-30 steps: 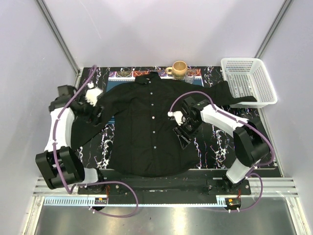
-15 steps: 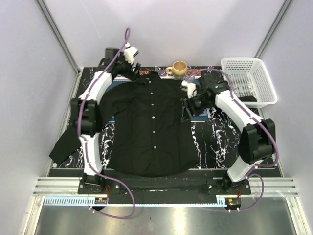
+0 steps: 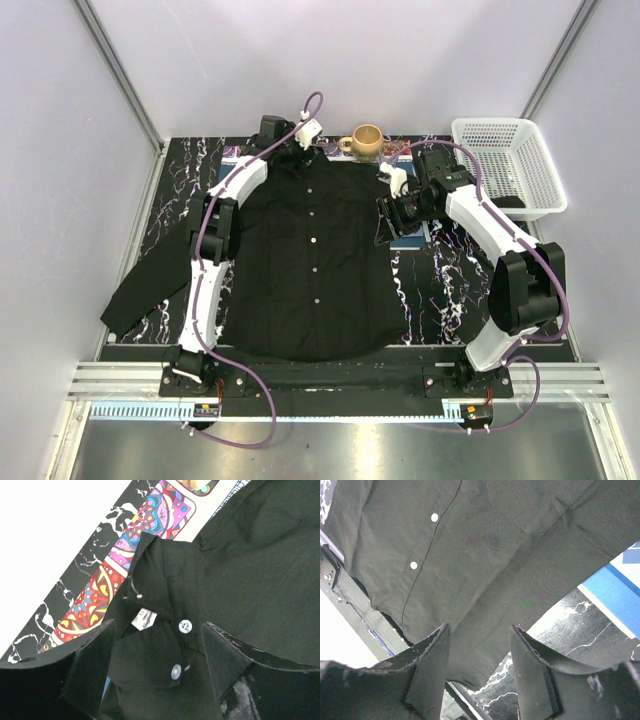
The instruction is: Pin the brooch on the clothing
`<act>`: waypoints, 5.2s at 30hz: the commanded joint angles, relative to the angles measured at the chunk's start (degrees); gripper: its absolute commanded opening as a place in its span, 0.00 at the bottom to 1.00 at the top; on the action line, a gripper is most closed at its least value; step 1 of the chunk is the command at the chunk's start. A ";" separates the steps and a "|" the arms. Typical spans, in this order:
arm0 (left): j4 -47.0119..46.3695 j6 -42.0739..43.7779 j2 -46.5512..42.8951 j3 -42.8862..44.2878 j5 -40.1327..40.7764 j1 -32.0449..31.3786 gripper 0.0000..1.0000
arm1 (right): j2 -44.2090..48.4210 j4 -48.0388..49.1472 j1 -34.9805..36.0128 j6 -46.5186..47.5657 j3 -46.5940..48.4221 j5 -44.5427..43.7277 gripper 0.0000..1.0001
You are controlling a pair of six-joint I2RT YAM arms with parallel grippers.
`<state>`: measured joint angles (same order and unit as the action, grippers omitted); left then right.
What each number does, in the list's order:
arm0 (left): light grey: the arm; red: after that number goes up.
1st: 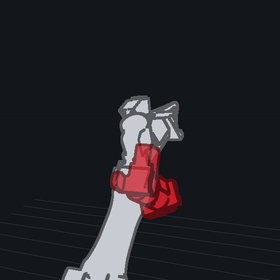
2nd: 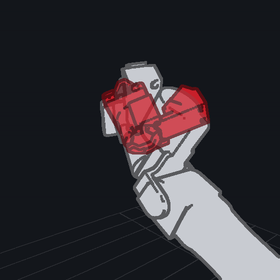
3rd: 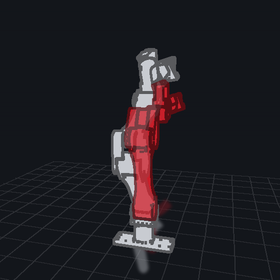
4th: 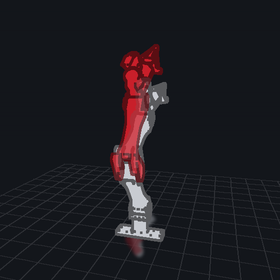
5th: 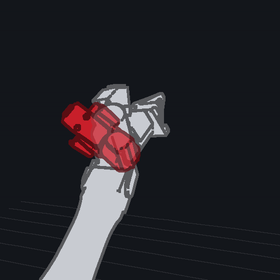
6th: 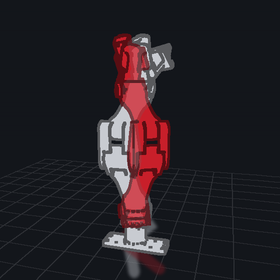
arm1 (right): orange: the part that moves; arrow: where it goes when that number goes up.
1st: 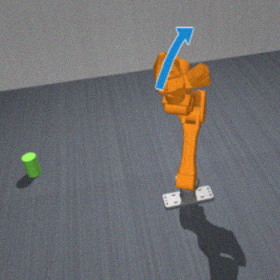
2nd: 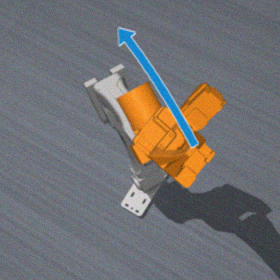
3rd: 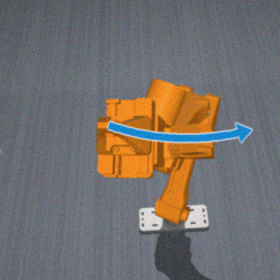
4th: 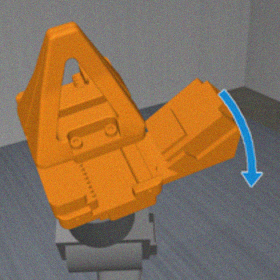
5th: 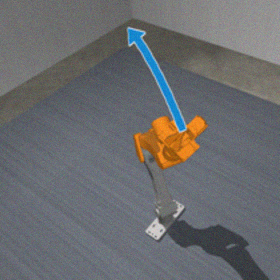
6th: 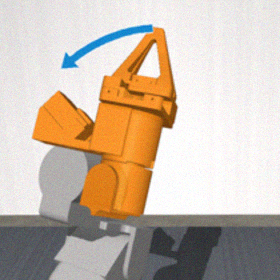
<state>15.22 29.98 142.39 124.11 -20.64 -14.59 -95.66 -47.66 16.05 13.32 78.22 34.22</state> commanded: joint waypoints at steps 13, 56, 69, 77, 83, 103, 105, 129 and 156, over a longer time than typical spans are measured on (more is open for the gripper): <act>-7.58 7.82 6.59 9.83 1.75 -1.67 0.54 | 2.49 1.34 -0.94 2.67 -0.96 0.59 0.55; -11.70 72.86 -0.71 -11.71 8.86 -5.89 0.14 | 3.20 1.34 -2.87 4.52 -3.16 0.68 0.54; -1.61 73.03 -20.38 -22.05 1.94 -5.80 0.66 | 4.77 1.08 -3.22 4.52 -1.58 -0.03 0.59; 14.04 61.99 -40.15 -31.90 -2.72 -5.80 0.78 | 9.95 -1.12 -3.40 5.57 1.15 -2.31 0.77; 14.93 31.76 -58.49 -39.46 -6.60 -5.80 0.87 | 16.37 -0.95 -3.49 6.81 4.57 -8.90 1.00; 11.07 -21.72 -101.13 -65.04 0.08 -2.81 0.99 | 33.15 -27.79 -3.57 12.16 -0.59 -14.16 1.00; 11.58 -20.31 -103.09 -66.81 -0.54 -2.81 0.99 | 39.82 -32.91 -3.49 13.13 -2.18 -20.29 1.00; 20.20 -20.75 -98.80 -70.15 -14.86 -2.90 0.99 | 41.97 -39.97 -5.41 9.97 -15.49 -35.20 0.83; 19.76 -15.48 -90.45 -70.23 -18.91 -2.81 0.99 | 21.13 12.02 -39.78 101.10 -26.79 -3.46 0.67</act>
<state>36.62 12.73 51.62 55.02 -37.56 -17.54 -74.72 -48.10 -22.61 99.48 57.23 24.77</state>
